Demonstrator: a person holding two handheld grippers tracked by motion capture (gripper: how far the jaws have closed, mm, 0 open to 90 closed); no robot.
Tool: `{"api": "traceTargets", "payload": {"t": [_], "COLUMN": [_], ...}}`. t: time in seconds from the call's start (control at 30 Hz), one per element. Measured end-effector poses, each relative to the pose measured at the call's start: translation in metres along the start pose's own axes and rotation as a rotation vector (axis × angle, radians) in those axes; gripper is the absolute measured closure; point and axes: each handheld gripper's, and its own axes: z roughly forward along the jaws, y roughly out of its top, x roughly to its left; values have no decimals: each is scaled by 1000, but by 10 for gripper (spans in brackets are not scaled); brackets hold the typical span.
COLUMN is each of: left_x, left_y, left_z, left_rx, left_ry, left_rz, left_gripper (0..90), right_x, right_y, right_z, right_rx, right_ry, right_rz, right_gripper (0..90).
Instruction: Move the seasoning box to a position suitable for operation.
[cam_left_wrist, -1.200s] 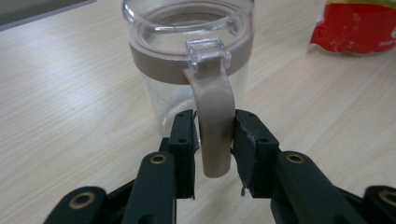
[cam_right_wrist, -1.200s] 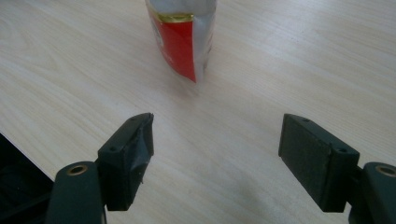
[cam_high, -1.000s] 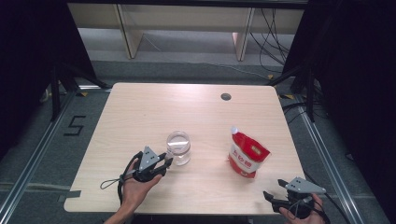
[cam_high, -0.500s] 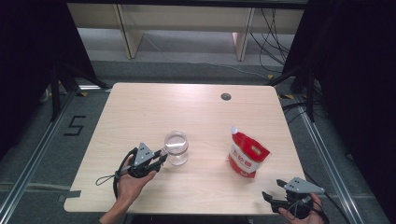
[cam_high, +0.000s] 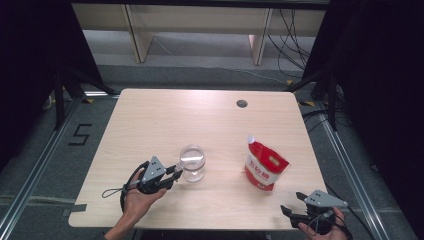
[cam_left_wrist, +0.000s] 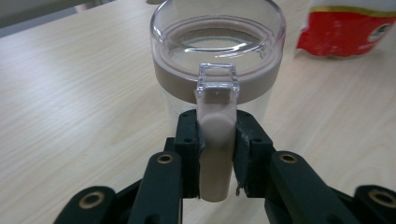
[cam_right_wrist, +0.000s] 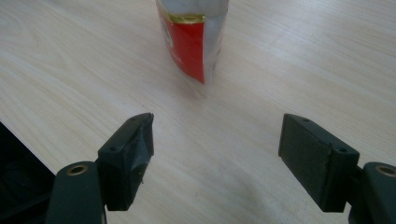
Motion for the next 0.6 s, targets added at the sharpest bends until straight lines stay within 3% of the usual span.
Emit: {"api": "traceTargets", "payload": {"t": [0.1, 0.13, 0.43, 0.47, 0.53, 0.57, 0.6], "left_x": [-2, -2, -7, -9, -9, -11, -11], "left_y": [0, 1, -1, -1, -1, -1, -1], "left_z": [-1, -1, 0, 0, 0, 0, 0], "left_rx": [3, 3, -7, -3, -5, -7, -5], "left_ry": [-9, -20, -58, -68, -75, -86, -88], "left_rz": [9, 30, 11, 15, 30, 17, 34], "left_gripper": [730, 730, 730, 730, 729, 730, 730], "right_x": [-2, -2, -1, 1, 1, 1, 1], "right_y": [0, 0, 1, 1, 1, 1, 1], "right_z": [1, 0, 1, 0, 0, 0, 0], "right_rx": [-3, -3, -16, -13, -16, -15, -15], "right_ry": [5, -2, 8, 0, 4, 4, 5], "right_rz": [-18, -22, -28, -4, -12, -12, -12], "right_gripper": [272, 272, 274, 275, 274, 274, 274]}}
